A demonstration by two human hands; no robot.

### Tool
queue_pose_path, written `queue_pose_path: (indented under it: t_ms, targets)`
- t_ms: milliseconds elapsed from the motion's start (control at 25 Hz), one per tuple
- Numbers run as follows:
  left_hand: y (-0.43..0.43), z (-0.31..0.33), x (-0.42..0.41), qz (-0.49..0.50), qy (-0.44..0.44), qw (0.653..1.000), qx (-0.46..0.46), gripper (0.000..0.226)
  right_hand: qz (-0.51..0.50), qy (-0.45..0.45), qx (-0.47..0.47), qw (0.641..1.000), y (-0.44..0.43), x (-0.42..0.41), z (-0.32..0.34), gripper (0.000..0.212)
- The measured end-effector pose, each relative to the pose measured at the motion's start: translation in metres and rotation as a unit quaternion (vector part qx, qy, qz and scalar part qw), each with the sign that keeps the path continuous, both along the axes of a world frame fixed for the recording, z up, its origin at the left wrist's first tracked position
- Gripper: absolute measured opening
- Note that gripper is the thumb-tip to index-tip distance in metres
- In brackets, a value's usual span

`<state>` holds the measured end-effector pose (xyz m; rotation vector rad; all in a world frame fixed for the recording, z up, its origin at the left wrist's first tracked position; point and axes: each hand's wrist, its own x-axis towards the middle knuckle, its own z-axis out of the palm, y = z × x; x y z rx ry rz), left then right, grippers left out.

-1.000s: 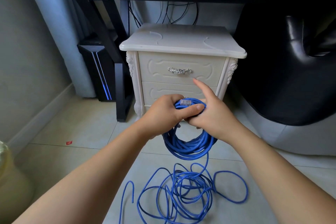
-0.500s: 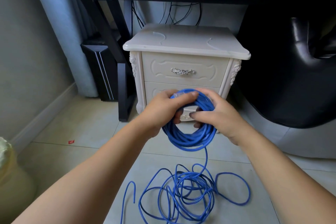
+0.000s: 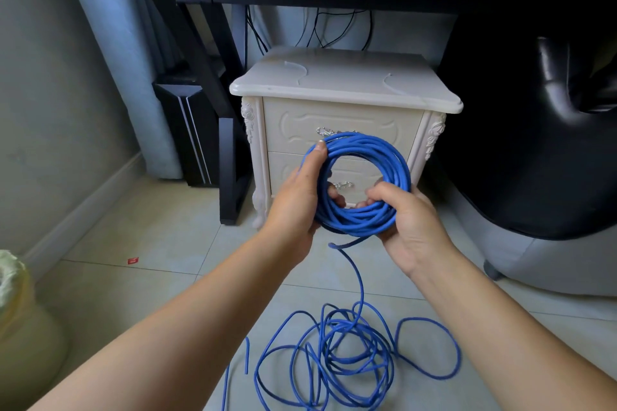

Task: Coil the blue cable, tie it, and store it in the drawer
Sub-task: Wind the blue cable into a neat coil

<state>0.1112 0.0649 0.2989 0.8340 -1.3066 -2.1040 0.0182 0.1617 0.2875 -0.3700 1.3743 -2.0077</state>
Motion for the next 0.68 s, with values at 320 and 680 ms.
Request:
queue_pose_path:
  t_ms: [320,680]
  targets:
    - [-0.026,0.002,0.016,-0.187,0.015,0.977,-0.097,0.035,0.030,0.137,0.114,0.984,0.012,-0.014,0.012,0.022]
    - [-0.018,0.004,0.014,-0.191,-0.157,0.902,-0.355,0.030,0.137,0.413,0.270,0.859,0.016,-0.008,0.020,0.026]
